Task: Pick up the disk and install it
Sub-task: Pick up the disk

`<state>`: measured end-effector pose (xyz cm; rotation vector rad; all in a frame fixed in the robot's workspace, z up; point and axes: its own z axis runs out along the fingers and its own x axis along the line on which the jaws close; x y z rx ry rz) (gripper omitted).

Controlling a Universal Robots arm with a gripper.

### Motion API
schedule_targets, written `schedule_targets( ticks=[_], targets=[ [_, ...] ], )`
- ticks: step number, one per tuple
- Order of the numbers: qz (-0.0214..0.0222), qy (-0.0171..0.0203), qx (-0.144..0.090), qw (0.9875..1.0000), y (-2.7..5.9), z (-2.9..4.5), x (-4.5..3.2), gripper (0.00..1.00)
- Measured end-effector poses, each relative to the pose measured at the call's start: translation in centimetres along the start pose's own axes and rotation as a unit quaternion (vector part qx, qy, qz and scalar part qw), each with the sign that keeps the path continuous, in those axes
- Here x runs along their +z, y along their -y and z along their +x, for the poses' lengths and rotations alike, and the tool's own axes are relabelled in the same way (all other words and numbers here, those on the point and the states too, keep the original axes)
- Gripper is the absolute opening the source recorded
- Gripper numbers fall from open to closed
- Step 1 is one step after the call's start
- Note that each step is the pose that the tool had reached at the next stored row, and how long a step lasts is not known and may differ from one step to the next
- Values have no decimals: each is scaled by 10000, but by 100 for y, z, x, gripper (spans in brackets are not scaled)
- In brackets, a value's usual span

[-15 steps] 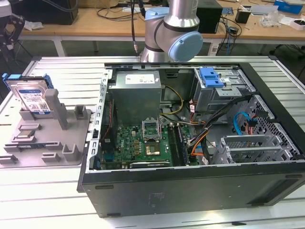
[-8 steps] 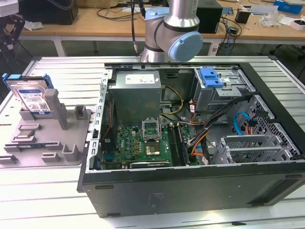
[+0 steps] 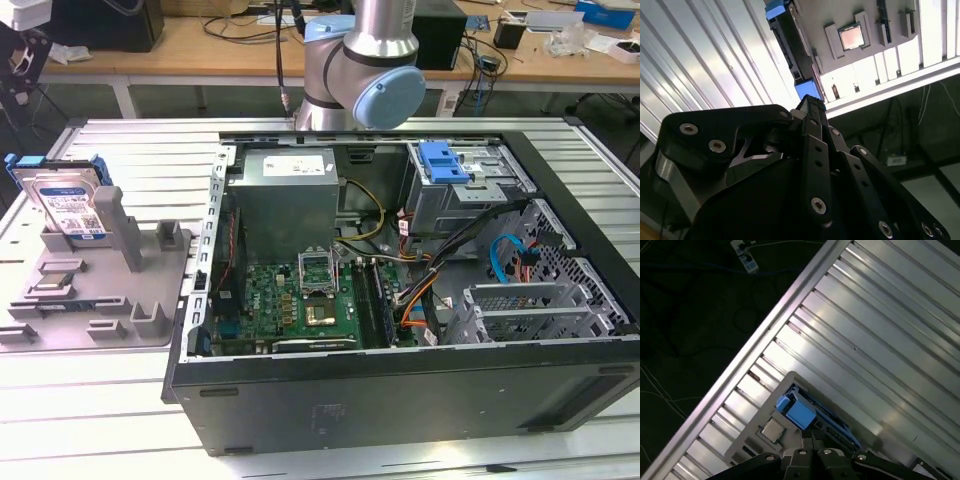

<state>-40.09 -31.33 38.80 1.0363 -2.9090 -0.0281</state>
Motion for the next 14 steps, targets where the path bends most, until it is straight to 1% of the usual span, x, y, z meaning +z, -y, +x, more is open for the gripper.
schedule_targets(
  ticks=[3,5,6,7,10,14],
  targets=[
    [13,-11,-297,9996,0,0,1,11],
    [26,-20,-574,9983,0,0,2,11],
    [32,-26,-732,9973,0,0,3,11],
    [37,-29,-826,9966,0,0,3,11],
    [49,-39,-1108,9938,0,0,4,11],
    [67,-53,-1512,9885,0,0,5,11]
  ],
)
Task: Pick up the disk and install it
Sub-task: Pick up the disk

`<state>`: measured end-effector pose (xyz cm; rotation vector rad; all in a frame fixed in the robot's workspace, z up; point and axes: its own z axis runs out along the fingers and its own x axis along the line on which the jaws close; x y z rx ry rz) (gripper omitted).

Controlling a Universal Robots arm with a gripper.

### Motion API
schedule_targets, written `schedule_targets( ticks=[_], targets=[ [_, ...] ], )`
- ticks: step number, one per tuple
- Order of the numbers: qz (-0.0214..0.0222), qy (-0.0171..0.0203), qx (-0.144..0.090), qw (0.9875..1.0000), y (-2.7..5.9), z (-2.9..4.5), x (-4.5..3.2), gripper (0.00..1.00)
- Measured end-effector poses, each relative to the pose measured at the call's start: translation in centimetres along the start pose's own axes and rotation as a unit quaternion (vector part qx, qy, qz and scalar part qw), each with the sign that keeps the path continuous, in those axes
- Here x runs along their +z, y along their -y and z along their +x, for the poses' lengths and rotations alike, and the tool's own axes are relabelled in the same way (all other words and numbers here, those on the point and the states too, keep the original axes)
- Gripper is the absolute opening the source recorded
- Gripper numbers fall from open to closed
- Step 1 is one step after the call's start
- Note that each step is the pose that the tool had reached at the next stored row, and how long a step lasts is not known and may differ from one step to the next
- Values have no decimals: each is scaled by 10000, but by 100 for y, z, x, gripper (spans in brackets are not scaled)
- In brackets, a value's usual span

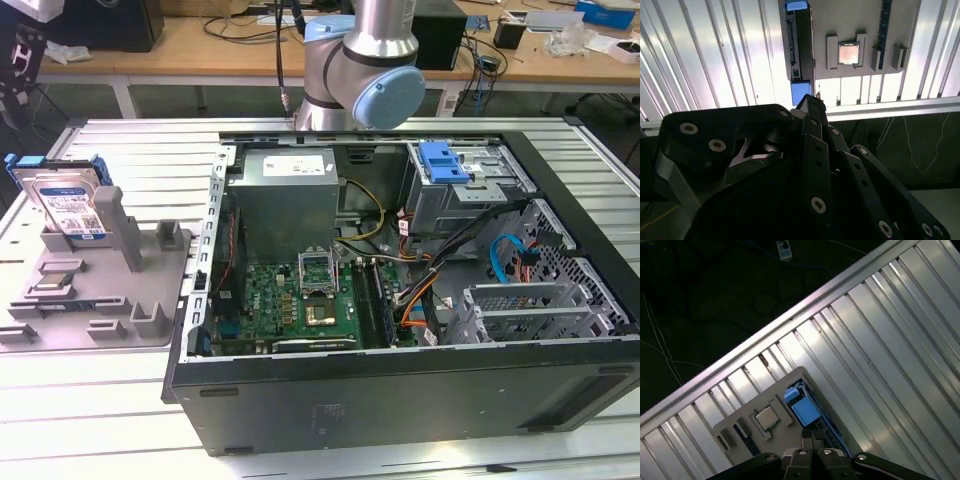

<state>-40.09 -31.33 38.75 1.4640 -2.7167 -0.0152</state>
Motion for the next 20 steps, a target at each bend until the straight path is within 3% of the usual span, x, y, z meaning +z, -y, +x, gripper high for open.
schedule_targets(
  ticks=[2,4,6,9,13,16,18,19,20],
  targets=[
    [10,-7,-212,9998,0,0,1,11],
    [26,-20,-576,9983,0,0,2,11],
    [33,-26,-750,9972,0,0,3,11],
    [46,-37,-1040,9946,0,0,4,11],
    [62,-49,-1405,9901,0,0,6,11],
    [77,-62,-1751,9845,0,-1,8,11],
    [92,-73,-2074,9782,0,-1,10,11],
    [99,-79,-2252,9742,0,-1,11,11],
    [108,-85,-2440,9697,1,-1,12,24]
  ],
)
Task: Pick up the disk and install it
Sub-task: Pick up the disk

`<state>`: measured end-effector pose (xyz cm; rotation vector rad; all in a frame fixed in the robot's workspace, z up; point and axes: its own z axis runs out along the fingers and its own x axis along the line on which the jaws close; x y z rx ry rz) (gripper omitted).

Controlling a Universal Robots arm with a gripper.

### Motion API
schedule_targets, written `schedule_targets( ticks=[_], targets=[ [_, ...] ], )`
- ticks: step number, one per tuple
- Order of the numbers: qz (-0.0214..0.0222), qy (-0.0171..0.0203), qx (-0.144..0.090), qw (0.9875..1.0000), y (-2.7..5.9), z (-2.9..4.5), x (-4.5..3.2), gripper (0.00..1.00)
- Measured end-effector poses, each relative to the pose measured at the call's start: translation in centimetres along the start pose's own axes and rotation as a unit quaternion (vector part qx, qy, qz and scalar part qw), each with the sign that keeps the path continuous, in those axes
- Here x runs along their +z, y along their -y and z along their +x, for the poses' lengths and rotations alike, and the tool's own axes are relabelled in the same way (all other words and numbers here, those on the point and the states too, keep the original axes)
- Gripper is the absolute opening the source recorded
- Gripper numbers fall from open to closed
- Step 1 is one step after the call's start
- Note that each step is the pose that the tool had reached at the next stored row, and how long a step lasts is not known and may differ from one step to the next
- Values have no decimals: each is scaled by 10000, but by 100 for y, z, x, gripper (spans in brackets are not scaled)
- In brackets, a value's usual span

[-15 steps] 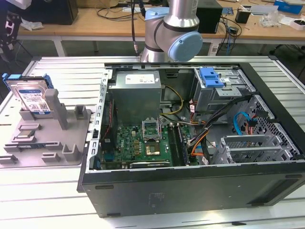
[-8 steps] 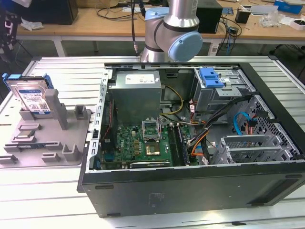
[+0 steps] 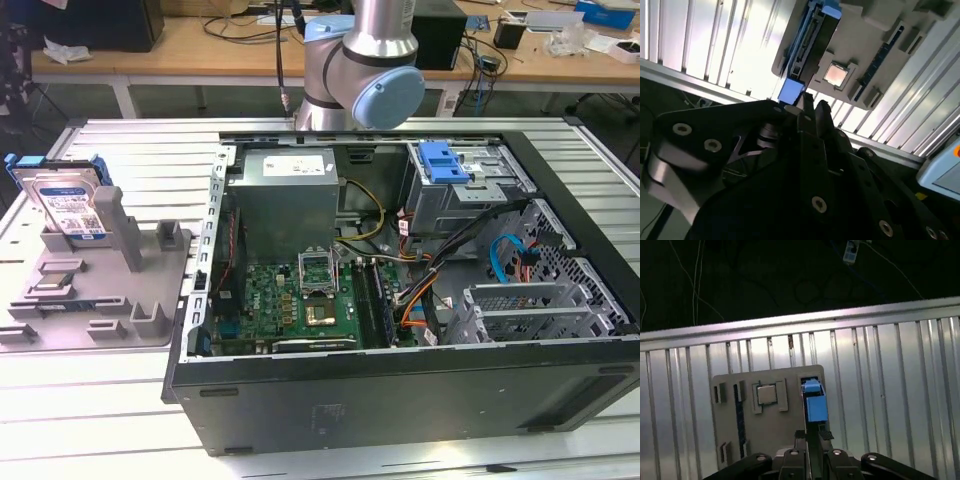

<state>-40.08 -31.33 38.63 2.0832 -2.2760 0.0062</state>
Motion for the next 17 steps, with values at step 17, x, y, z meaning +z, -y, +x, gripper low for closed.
schedule_targets(
  ticks=[17],
  targets=[
    [46,-35,-975,9952,-12,-58,20,48]
  ],
)
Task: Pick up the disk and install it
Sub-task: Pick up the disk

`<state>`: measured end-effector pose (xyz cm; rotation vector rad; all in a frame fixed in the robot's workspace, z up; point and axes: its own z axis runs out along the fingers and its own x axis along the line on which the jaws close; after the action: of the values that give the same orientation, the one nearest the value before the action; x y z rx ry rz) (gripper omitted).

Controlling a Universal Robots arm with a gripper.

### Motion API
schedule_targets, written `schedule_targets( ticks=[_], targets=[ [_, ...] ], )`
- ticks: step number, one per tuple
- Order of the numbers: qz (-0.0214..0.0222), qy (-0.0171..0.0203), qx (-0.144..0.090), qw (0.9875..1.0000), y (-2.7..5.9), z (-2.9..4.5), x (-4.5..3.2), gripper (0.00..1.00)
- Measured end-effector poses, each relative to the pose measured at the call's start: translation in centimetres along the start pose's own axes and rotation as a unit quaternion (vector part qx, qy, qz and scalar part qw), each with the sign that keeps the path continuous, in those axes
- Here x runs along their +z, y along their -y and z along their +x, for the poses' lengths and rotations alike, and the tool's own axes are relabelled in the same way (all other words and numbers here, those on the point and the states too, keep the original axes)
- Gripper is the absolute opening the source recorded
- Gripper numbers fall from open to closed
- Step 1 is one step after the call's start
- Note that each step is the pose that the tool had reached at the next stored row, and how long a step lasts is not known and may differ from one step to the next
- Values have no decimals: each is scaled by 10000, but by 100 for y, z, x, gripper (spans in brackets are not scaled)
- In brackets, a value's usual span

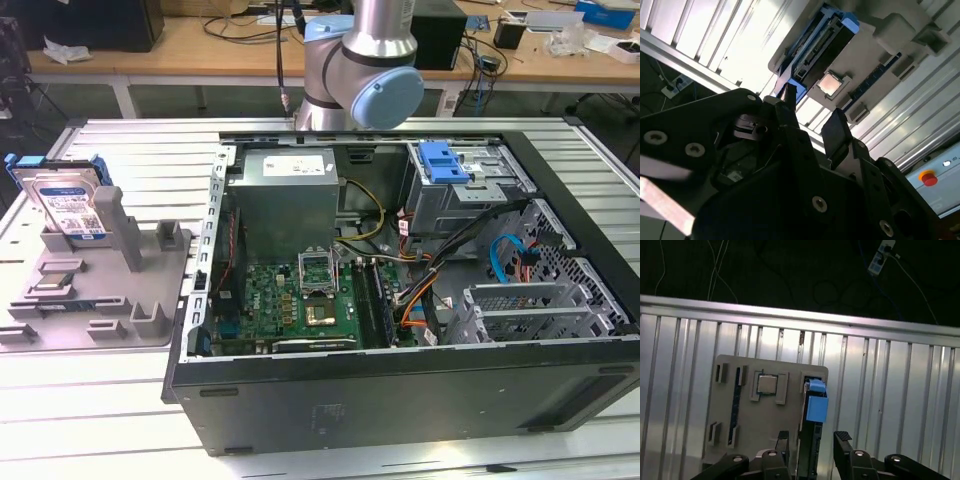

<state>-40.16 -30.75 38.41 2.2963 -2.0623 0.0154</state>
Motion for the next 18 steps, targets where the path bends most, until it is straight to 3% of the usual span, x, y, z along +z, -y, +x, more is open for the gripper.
schedule_targets(
  ticks=[8,18],
  targets=[
    [-11,9,260,9997,-59,-19,26,48],
    [-25,19,547,9985,-57,-59,64,48]
  ],
)
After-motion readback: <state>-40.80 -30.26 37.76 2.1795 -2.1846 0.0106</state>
